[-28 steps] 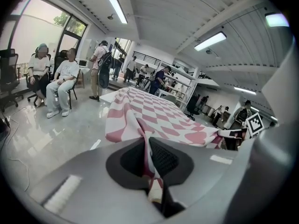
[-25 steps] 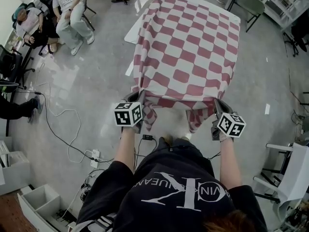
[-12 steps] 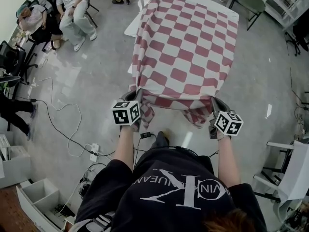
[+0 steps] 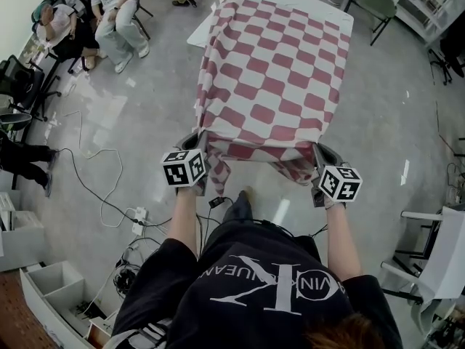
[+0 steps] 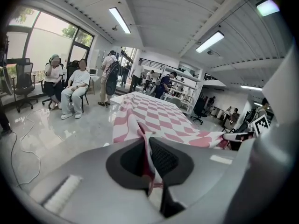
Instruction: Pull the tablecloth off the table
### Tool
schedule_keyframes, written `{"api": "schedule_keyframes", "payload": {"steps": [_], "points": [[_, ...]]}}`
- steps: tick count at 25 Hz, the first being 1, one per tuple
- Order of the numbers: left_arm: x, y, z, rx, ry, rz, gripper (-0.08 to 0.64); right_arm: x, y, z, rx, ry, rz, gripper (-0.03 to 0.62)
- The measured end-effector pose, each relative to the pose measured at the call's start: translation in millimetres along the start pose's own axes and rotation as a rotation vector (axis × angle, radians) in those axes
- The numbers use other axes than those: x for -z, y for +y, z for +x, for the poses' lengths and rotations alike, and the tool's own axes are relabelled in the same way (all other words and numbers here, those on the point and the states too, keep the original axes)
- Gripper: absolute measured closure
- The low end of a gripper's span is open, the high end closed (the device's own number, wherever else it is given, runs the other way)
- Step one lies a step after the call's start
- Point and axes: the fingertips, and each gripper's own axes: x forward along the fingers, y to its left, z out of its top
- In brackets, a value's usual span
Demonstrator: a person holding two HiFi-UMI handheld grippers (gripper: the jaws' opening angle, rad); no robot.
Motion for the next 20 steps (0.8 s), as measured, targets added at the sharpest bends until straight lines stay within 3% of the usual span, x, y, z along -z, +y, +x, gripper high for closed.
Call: {"api": "schedule_keyframes", "payload": {"steps": [8,15,20], "points": [[-25.7,-12.2,-24.1,-0.036,-0.029,0.006,0.534,-29.2,8.7,-16.2,-0.042,-0.006,-0.020,0.580],[72.8,-38.6,-97.2,-0.036,-0.065,0.024,0.534,61.2,30.3,-94.8,-0.051,-0.045,-0.041,0.580],[76.1,-37.6,-117.6,-0.059,-0.075,0.000,0.534,56.2,41.9,-100.6,-0.073,-0.042,-0.052,0.580]]}}
